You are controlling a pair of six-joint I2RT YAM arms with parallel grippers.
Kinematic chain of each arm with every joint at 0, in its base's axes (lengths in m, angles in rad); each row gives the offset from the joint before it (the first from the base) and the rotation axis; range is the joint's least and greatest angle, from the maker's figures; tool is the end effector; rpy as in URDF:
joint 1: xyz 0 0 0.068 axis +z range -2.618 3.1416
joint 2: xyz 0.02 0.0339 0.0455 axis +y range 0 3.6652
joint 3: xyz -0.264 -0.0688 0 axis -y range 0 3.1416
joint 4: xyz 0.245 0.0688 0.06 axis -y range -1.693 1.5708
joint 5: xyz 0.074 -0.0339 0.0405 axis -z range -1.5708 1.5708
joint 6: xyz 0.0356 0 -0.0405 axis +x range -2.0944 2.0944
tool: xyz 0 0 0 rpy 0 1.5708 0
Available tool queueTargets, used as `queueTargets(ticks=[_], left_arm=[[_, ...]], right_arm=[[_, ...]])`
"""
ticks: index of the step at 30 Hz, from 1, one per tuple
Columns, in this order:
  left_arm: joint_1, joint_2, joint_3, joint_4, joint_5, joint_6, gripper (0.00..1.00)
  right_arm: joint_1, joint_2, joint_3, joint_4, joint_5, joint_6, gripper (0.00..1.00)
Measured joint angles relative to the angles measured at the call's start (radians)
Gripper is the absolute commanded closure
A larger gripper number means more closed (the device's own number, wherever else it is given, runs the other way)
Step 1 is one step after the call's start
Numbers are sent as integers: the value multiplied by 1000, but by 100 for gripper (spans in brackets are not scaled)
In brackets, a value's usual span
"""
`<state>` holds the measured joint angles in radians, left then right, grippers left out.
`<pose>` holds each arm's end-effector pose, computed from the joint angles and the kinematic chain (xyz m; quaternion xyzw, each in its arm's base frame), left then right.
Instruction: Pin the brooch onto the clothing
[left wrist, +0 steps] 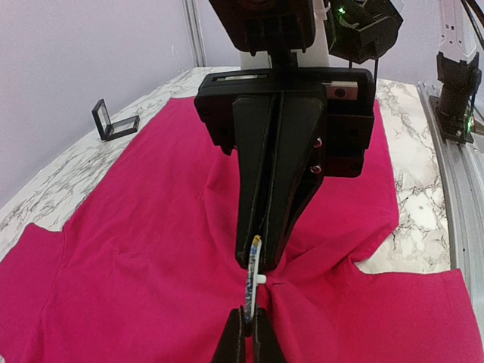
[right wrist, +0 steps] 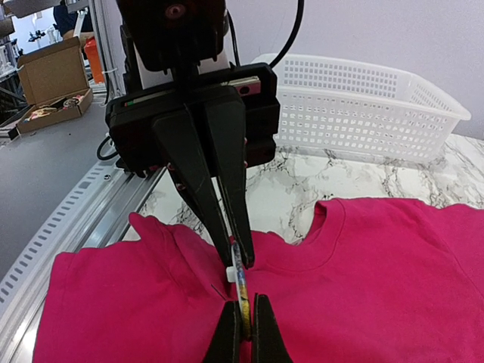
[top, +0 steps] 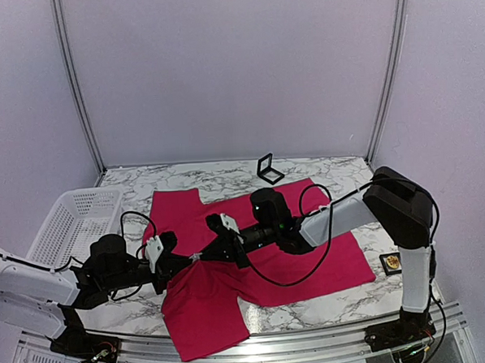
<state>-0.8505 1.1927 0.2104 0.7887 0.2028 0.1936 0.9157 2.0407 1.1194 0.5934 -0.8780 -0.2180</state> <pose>0.1366 -0.1665 0.1674 0.4388 0.6338 -0.2779 0.5732 0.2385 0.3554 0.1589 -0.6039 0.4880 0.5049 0.3771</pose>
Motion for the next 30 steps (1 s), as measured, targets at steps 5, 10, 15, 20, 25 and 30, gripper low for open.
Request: queueTargets(ticks=[5, 10, 15, 20, 25, 30], left_arm=[[0, 0, 0, 0, 10, -2, 100], [-1, 0, 0, 0, 17, -2, 100], [-1, 0, 0, 0, 18, -2, 100], [-1, 0, 0, 0, 25, -2, 100], [-1, 0, 0, 0, 25, -2, 100], [-1, 0, 0, 0, 29, -1, 100]], right_arm=[[0, 0, 0, -3, -3, -3, 82], [0, 0, 0, -16, -3, -27, 69], [0, 0, 0, -18, -8, -37, 68], [3, 11, 5, -19, -7, -37, 68], [12, 37, 17, -22, -7, -40, 77], [16, 39, 25, -26, -8, -41, 83]])
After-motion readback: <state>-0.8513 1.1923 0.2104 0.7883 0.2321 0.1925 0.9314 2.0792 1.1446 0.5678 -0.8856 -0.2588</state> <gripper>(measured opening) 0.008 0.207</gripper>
